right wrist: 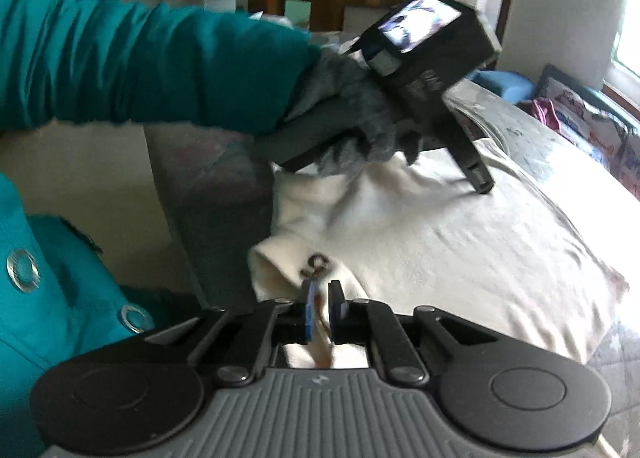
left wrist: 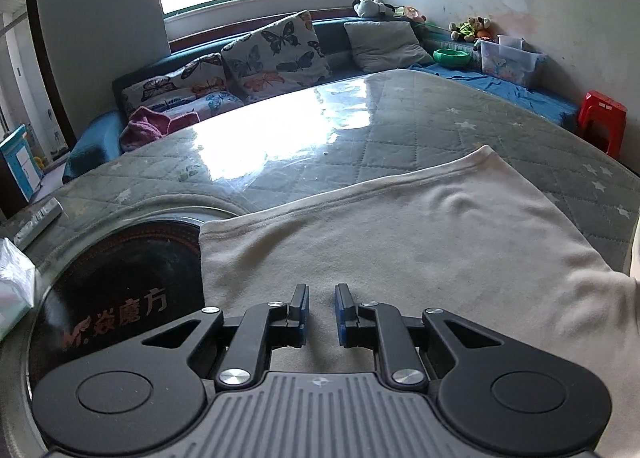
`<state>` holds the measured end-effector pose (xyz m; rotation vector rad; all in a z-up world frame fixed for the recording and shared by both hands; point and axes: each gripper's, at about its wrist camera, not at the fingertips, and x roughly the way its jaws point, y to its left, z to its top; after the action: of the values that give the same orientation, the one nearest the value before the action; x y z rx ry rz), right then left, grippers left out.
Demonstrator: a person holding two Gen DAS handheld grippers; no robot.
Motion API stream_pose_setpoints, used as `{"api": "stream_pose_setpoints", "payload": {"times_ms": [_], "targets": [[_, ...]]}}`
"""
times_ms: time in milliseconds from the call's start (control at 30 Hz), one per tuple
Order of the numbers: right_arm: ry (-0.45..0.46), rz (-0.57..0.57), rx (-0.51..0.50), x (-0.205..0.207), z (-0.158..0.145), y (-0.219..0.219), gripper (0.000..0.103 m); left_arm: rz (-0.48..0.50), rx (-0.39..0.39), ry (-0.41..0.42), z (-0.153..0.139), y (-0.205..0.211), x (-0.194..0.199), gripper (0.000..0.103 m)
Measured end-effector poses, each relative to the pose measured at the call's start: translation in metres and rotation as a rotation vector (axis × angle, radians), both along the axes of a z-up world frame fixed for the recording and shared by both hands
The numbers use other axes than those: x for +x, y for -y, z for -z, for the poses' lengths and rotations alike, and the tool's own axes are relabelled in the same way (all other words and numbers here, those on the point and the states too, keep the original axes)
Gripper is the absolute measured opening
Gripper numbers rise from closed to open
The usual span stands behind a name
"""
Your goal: Fold clothes
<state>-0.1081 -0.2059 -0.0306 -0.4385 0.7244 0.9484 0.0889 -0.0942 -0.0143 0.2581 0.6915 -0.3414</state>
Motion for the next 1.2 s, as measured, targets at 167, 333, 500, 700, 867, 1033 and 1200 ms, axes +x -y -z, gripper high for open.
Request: {"api": "stream_pose_setpoints", "payload": {"times_ms": [167,333,500,700,867,1033,1200], "targets": [[-0.036,0.120,0.002,0.010,0.002,0.021,0.009,0.070,-0.030,0.044,-0.011,0.003,-0.035,0.017],[-0.086,0.127,-0.023,0.004,0.013,0.028,0.012,0.144,-0.065,0.043,-0.011,0.005,-0.080,0.023],[-0.088,0.173,0.030,0.008,0.001,0.043,0.018,0.199,-0.085,0.036,-0.004,0.003,-0.122,0.023],[-0.018,0.421,0.054,0.051,0.000,0.073,0.025,0.229,-0.116,-0.005,0.006,0.002,-0.146,0.023],[-0.025,0.514,0.009,0.079,0.019,0.087,0.031,0.246,-0.120,-0.019,0.009,-0.001,-0.153,0.024],[-0.006,0.541,0.036,0.088,0.021,0.093,0.031,0.259,-0.119,-0.021,0.009,-0.002,-0.156,0.024],[-0.011,0.584,0.038,0.104,0.030,0.095,0.034,0.261,-0.114,-0.025,0.008,-0.002,-0.156,0.024]]}}
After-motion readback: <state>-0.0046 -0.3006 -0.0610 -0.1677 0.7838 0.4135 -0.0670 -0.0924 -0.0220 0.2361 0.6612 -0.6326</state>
